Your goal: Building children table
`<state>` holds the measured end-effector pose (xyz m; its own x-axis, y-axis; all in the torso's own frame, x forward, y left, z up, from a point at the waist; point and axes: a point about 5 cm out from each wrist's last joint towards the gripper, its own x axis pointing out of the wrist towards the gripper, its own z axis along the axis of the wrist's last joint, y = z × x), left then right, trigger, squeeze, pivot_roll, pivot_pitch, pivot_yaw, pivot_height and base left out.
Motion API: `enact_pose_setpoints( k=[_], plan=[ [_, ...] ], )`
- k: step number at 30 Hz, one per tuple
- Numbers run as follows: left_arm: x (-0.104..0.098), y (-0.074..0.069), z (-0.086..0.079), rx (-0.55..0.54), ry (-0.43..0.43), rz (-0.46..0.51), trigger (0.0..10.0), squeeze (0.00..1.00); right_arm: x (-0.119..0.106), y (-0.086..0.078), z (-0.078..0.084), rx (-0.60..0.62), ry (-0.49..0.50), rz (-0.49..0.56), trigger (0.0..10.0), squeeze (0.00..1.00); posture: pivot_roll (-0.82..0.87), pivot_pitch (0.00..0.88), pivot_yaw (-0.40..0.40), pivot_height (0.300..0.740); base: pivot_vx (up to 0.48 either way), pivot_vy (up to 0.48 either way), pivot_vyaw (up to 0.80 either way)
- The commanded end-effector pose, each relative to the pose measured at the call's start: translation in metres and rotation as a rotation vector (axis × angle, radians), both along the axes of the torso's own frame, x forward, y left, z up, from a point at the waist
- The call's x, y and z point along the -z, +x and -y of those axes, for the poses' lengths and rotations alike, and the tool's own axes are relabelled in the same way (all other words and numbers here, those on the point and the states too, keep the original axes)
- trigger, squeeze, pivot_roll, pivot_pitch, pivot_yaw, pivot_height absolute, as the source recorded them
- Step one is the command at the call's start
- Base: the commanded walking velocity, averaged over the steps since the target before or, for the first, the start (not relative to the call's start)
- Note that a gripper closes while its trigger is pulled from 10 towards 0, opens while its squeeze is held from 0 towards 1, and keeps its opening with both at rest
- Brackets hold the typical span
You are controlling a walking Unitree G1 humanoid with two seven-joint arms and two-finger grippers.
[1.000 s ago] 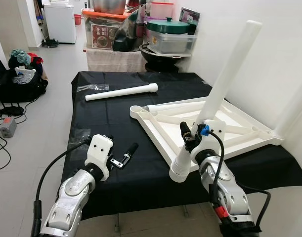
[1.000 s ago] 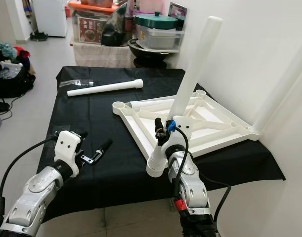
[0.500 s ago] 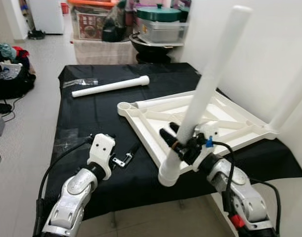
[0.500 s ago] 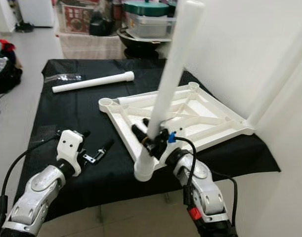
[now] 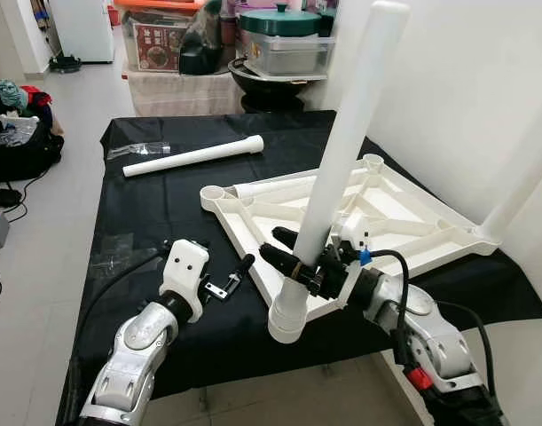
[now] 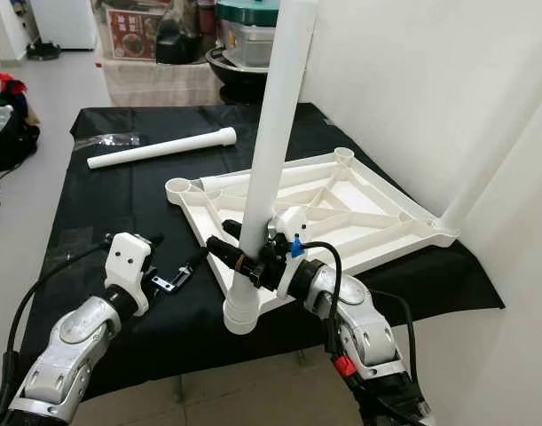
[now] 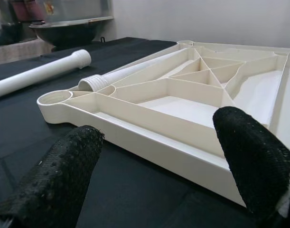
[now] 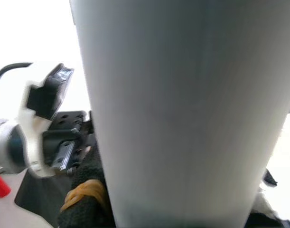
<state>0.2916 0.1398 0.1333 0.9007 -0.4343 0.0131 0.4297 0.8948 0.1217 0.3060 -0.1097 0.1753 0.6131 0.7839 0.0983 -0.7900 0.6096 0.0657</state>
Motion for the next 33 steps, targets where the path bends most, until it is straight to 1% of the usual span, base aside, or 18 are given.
enact_pose_setpoints(
  k=[1,2,3,5,6,7,11,14,15,16,17,19,20,21,23,24,25,33],
  plan=[
    [0.001,-0.002,-0.001,0.001,0.014,-0.003,10.0,0.0,0.029,0.009,0.006,0.163,-0.034,-0.13,10.0,0.0,0.04,0.0,-0.111,0.74,0.0,0.0,0.0],
    [0.001,-0.002,-0.001,-0.003,0.015,-0.004,10.0,0.0,0.035,0.02,0.022,0.426,-0.016,-0.177,10.0,0.0,0.03,0.0,-0.107,0.74,0.0,0.0,0.0],
    [0.001,-0.002,-0.001,-0.003,0.015,-0.004,10.0,0.0,0.035,0.02,0.022,0.426,-0.016,-0.177,10.0,0.0,0.03,0.0,-0.107,0.74,0.0,0.0,0.0],
    [0.002,-0.001,0.002,0.005,0.01,-0.005,10.0,0.0,0.05,0.021,0.064,0.938,0.02,-0.299,10.0,0.0,0.02,0.0,-0.095,0.74,0.0,0.0,0.0],
    [0.002,-0.001,0.004,0.01,0.009,-0.006,10.0,0.0,0.054,0.017,0.075,1.059,0.018,-0.323,10.0,0.0,0.02,0.0,-0.094,0.74,0.0,0.0,0.0],
    [0.002,-0.001,0.005,0.014,0.008,-0.005,10.0,0.0,0.056,0.012,0.078,1.119,0.012,-0.343,10.0,0.0,0.01,0.0,-0.091,0.74,0.0,0.0,0.0],
    [0.002,-0.001,0.006,0.018,0.009,-0.004,10.0,0.0,0.056,0.006,0.077,1.171,-0.003,-0.352,10.0,0.0,0.01,0.0,-0.088,0.74,0.0,0.0,0.0],
    [0.002,0.0,0.004,0.018,0.013,-0.005,10.0,0.0,0.051,0.001,0.07,1.21,-0.05,-0.305,10.0,0.0,0.01,0.0,-0.086,0.74,0.0,0.0,0.0],
    [0.001,0.001,0.003,0.016,0.013,-0.004,10.0,0.0,0.046,0.004,0.061,1.075,-0.015,-0.267,10.0,0.0,0.01,0.0,-0.085,0.74,0.0,0.0,0.0],
    [0.001,0.001,0.003,0.016,0.013,-0.004,10.0,0.0,0.046,0.004,0.061,1.075,-0.015,-0.267,10.0,0.0,0.01,0.0,-0.085,0.74,0.0,0.0,0.0],
    [0.0,0.001,0.003,0.015,0.014,-0.003,10.0,0.0,0.041,0.006,0.052,0.946,0.035,-0.23,10.0,0.0,0.01,0.0,-0.083,0.74,0.0,0.0,0.0],
    [0.0,0.001,0.003,0.015,0.014,-0.003,10.0,0.0,0.041,0.006,0.052,0.946,0.035,-0.23,10.0,0.0,0.01,0.0,-0.083,0.74,0.0,0.0,0.0],
    [0.001,0.002,0.003,0.016,0.013,-0.003,10.0,0.0,0.032,0.007,0.036,0.708,0.08,-0.197,10.0,0.0,0.01,0.0,-0.081,0.74,0.0,0.0,0.0],
    [0.001,0.002,0.003,0.016,0.013,-0.003,10.0,0.0,0.032,0.007,0.036,0.708,0.08,-0.197,10.0,0.0,0.01,0.0,-0.081,0.74,0.0,0.0,0.0],
    [0.0,0.002,0.005,0.021,0.012,-0.003,10.0,0.0,0.003,-0.011,0.007,0.153,0.093,-0.087,10.0,0.0,0.01,0.0,-0.081,0.74,0.0,0.0,0.0],
    [0.0,0.002,0.006,0.023,0.011,-0.002,10.0,0.0,-0.005,-0.025,-0.002,-0.045,0.073,-0.058,10.0,0.0,0.01,0.0,-0.081,0.74,0.0,0.0,0.0],
    [0.0,0.002,0.006,0.024,0.012,-0.001,10.0,0.0,-0.009,-0.035,-0.005,-0.164,0.059,-0.044,10.0,0.0,0.02,0.0,-0.085,0.74,0.0,0.0,0.0],
    [-0.001,0.003,0.005,0.019,0.015,0.003,10.0,0.0,-0.011,-0.039,-0.013,-0.296,0.058,-0.053,10.0,0.0,0.03,0.0,-0.096,0.74,0.0,0.0,0.0]
  ],
)
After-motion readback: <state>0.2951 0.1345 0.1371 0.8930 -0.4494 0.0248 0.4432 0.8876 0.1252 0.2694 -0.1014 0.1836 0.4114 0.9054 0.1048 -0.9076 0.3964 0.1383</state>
